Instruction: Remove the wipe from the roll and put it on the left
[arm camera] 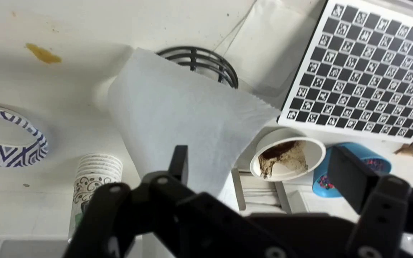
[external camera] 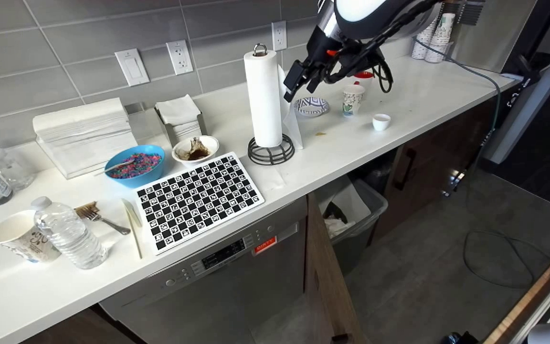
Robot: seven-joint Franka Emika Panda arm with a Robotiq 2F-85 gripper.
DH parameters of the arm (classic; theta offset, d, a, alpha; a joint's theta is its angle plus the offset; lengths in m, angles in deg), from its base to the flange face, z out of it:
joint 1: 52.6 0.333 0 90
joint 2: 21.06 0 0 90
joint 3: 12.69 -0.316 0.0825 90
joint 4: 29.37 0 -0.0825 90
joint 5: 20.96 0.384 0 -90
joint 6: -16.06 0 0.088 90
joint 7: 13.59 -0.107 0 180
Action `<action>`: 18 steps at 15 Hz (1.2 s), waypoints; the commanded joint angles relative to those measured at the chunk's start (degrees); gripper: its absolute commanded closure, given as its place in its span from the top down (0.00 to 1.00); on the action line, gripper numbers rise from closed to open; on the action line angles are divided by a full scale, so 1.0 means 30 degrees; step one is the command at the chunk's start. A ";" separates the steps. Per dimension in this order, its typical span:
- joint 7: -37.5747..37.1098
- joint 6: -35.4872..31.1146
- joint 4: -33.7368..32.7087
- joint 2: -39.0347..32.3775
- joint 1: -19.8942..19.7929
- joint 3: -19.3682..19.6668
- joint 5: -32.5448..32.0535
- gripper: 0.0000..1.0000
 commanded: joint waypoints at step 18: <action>-1.1206 -0.6055 -0.0970 -0.3687 0.0951 0.0909 -0.8351 0.45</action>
